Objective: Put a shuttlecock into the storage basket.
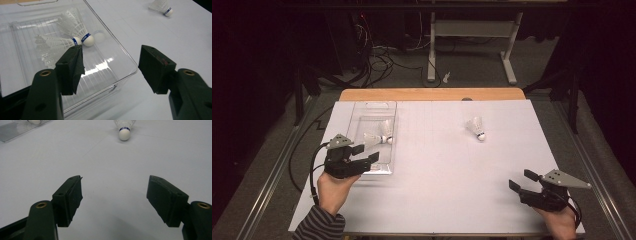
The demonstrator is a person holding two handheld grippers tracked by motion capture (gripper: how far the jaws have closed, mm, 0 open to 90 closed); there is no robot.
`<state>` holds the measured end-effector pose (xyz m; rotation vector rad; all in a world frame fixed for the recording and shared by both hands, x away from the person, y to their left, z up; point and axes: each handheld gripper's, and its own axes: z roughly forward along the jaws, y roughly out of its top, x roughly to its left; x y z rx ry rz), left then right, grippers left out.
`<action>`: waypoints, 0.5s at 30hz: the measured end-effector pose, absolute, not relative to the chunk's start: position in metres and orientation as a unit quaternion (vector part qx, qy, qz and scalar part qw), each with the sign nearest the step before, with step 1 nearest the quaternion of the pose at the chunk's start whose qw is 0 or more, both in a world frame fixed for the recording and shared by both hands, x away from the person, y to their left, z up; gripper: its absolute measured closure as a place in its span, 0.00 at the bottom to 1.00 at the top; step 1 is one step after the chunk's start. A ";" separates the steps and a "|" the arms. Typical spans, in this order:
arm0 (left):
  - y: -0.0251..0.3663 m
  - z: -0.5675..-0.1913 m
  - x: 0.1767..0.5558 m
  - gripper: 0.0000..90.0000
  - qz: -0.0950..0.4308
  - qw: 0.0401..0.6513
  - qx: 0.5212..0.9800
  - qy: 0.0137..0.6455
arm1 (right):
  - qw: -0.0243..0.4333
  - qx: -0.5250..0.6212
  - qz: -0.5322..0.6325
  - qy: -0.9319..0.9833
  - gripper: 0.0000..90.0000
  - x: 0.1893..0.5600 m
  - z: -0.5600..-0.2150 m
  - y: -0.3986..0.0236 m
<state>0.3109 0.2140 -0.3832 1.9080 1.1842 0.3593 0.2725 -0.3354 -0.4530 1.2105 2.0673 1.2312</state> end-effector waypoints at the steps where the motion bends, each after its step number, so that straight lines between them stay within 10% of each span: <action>1: 0.214 -0.383 0.310 0.41 0.144 0.420 0.762 0.472 | 0.222 0.439 0.445 0.748 0.32 0.272 -0.453 -0.335; 15: 0.212 -0.388 0.304 0.41 0.144 0.422 0.764 0.466 | 0.222 0.437 0.446 0.749 0.32 0.272 -0.453 -0.335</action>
